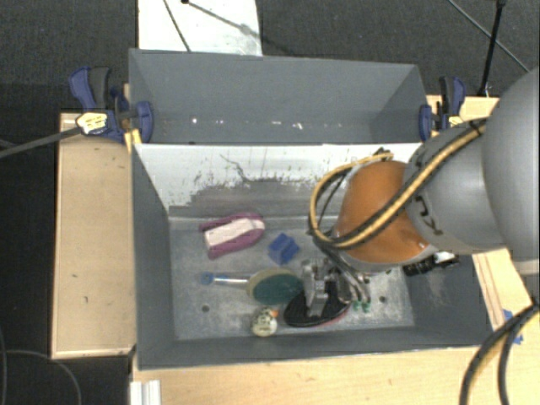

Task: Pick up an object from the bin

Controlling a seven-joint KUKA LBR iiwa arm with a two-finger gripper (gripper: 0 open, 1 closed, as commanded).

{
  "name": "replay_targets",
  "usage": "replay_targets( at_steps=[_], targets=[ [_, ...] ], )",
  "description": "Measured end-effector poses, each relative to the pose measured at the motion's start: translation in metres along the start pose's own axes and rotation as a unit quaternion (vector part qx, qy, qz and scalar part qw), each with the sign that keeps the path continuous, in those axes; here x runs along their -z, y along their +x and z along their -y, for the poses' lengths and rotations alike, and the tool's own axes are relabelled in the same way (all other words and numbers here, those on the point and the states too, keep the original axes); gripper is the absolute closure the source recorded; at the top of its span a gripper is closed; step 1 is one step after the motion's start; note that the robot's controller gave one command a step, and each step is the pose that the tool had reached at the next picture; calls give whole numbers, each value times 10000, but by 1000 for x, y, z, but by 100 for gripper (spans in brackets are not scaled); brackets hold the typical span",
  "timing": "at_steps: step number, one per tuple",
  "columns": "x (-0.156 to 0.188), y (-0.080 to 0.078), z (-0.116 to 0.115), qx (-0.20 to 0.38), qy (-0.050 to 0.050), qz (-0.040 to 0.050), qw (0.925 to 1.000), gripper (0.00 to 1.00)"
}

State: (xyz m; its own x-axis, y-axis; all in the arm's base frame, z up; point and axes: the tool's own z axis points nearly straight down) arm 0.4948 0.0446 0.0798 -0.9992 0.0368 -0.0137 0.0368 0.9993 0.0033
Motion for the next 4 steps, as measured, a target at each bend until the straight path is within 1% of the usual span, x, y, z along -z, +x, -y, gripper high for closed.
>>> replay_targets(
  at_steps=[1,2,3,4],
  targets=[
    [145,-52,19,1100,12,-9,9939,100],
    [141,-49,18,1110,8,-58,9938,0],
    [15,-17,-1,-688,17,-86,9976,0],
    [-8,2,14,-1208,8,-95,9926,0]
  ],
)
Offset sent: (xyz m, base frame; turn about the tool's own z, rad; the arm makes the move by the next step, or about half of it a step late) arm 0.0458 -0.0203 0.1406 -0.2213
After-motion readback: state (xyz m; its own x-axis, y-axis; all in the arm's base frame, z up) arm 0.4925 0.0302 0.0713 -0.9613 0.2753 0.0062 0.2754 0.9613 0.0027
